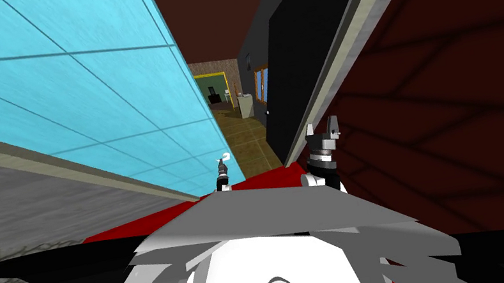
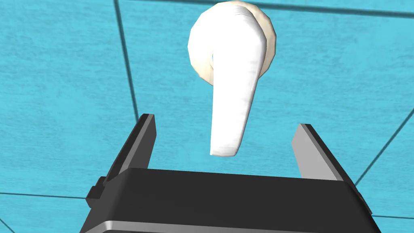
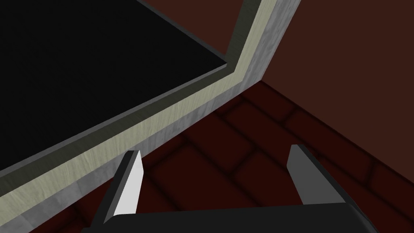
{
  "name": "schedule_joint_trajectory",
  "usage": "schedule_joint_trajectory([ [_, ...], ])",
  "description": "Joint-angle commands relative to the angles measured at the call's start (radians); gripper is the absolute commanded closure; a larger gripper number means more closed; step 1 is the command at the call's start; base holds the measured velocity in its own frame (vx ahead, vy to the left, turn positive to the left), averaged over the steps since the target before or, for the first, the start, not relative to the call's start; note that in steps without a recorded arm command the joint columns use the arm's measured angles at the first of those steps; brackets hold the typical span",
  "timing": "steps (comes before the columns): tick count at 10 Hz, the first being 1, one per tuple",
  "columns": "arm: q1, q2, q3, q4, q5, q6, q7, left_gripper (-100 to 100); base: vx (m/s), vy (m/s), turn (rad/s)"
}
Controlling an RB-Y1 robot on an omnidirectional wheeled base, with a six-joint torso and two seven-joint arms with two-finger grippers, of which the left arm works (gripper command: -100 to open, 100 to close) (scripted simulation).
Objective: Push the door open
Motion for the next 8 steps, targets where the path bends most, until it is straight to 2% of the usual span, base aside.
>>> schedule_joint_trajectory([
  [1,0.0,0.0,0.003,0.001,0.002,0.0,-0.001,-100,0.184,0.081,-0.032],
  [3,-0.001,0.0,0.004,0.004,0.002,-0.002,-0.001,-100,0.146,0.029,-0.01],
  [4,-0.001,0.0,0.004,0.004,0.002,-0.002,-0.001,100,-0.013,0.001,0.001],
  [8,-0.001,0.0,0.004,0.004,0.002,-0.002,-0.001,100,-0.012,-0.001,-0.005],
])
